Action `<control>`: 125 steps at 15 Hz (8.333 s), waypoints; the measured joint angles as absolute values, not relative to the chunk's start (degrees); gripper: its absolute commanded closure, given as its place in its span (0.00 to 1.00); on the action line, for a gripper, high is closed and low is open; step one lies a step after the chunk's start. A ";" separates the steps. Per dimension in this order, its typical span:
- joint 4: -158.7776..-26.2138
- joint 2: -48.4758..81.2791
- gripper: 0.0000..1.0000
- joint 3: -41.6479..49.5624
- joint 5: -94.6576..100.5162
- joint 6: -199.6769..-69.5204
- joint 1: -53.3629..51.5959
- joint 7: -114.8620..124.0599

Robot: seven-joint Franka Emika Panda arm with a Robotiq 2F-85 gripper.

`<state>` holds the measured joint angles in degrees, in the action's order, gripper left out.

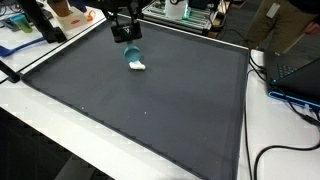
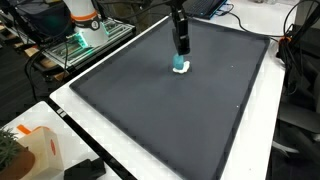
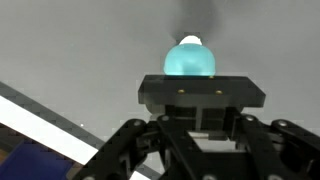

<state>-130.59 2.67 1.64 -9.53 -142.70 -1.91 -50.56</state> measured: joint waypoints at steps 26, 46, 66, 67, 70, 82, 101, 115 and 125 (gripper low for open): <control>-115.04 8.26 0.77 -0.25 -8.97 -119.90 3.56 -39.73; -125.65 -13.66 0.77 -3.44 -20.75 -99.07 -5.34 -33.35; -154.53 -32.65 0.00 8.12 -8.89 -141.59 -3.77 -43.34; -157.95 -35.18 0.00 9.19 -8.89 -145.32 -3.77 -43.43; -159.37 -37.01 0.00 10.11 -8.36 -151.50 -3.88 -41.66; -158.56 -28.66 0.00 14.09 -9.18 -152.78 -7.60 -40.21; -153.49 -5.22 0.00 29.87 -59.41 -173.14 -37.52 -76.80; -151.59 -4.05 0.00 30.15 -74.12 -169.09 -37.79 -86.97; -148.24 -1.16 0.00 30.46 -97.69 -165.51 -37.66 -114.71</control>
